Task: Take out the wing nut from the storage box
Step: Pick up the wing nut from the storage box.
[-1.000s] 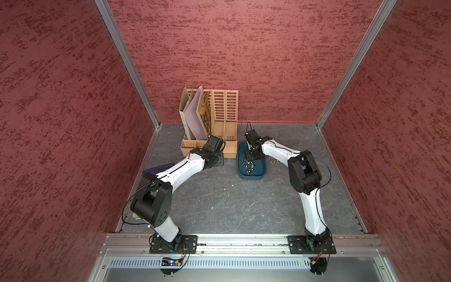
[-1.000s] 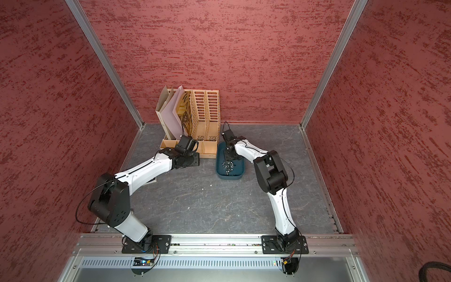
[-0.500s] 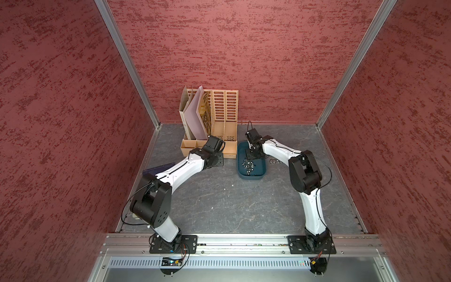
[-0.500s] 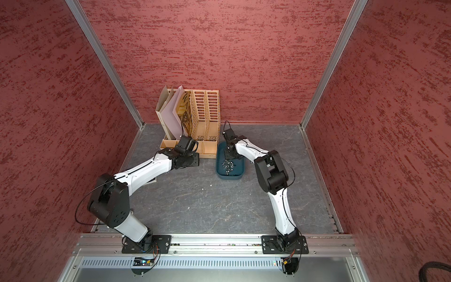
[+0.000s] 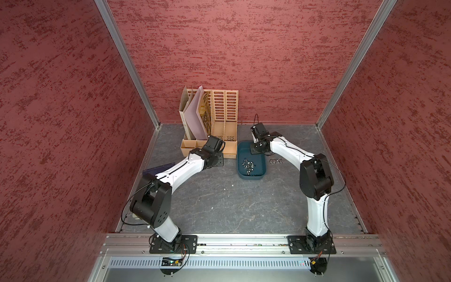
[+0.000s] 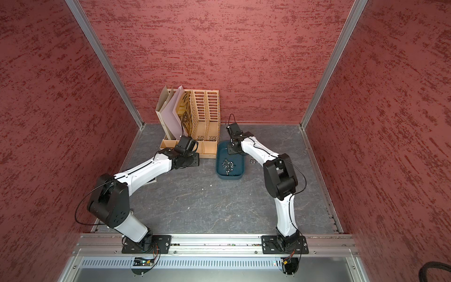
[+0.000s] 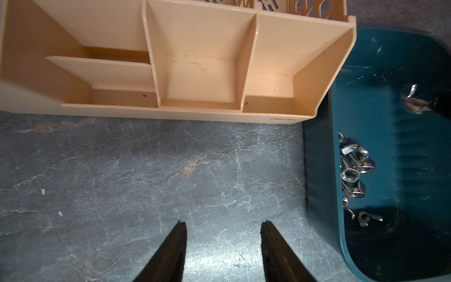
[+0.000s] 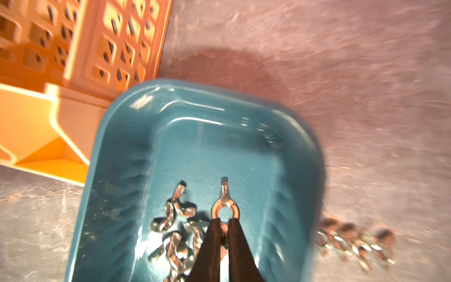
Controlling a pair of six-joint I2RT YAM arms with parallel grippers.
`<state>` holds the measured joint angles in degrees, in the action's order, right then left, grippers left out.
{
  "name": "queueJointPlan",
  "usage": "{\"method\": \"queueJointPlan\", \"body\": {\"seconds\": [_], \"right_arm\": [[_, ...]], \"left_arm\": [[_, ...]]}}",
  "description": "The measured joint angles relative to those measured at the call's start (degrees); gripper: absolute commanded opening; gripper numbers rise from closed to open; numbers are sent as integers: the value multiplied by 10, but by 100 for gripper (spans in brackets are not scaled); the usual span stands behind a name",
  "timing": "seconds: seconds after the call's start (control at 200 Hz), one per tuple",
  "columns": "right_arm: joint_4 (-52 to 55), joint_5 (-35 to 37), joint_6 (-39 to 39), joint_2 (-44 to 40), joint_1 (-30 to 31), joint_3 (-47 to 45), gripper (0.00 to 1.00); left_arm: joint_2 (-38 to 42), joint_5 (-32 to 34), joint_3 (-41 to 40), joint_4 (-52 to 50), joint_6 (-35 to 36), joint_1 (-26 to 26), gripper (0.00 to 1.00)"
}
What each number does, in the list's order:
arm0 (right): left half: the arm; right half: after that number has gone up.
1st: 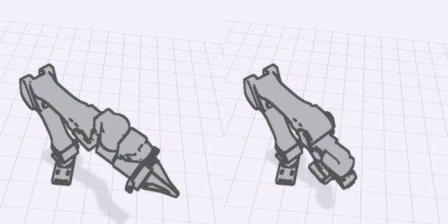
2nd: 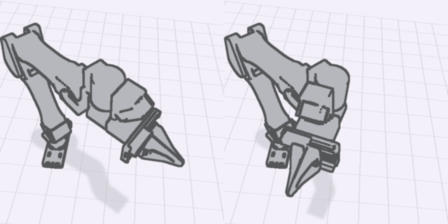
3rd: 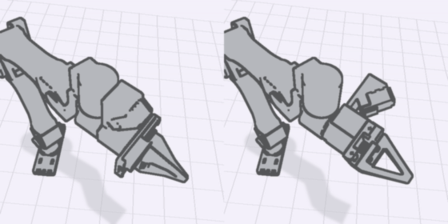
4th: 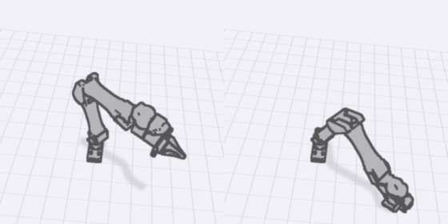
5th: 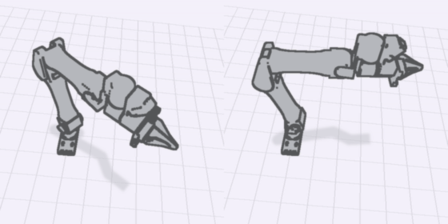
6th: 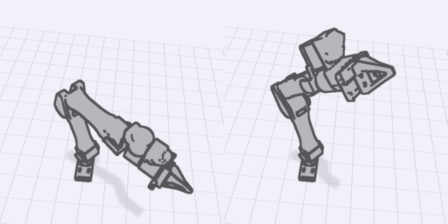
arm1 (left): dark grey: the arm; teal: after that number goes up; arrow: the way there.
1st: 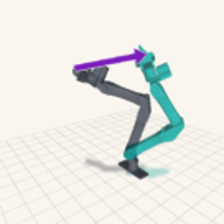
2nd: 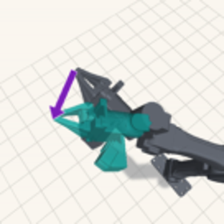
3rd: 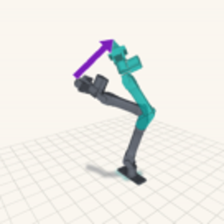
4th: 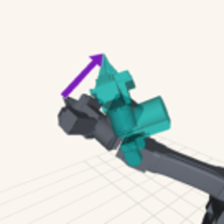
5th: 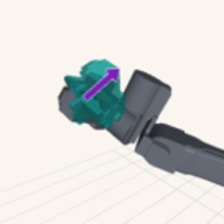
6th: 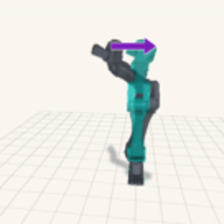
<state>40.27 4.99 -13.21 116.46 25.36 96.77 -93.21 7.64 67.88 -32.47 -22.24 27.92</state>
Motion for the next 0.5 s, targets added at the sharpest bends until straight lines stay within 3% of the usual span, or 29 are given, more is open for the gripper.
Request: {"method": "queueJointPlan", "body": {"seconds": [0.496], "right_arm": [[2,16,9,-136,-66,-85,6]], "left_arm": [[-2,-1,22,0,0,1,53]]}}
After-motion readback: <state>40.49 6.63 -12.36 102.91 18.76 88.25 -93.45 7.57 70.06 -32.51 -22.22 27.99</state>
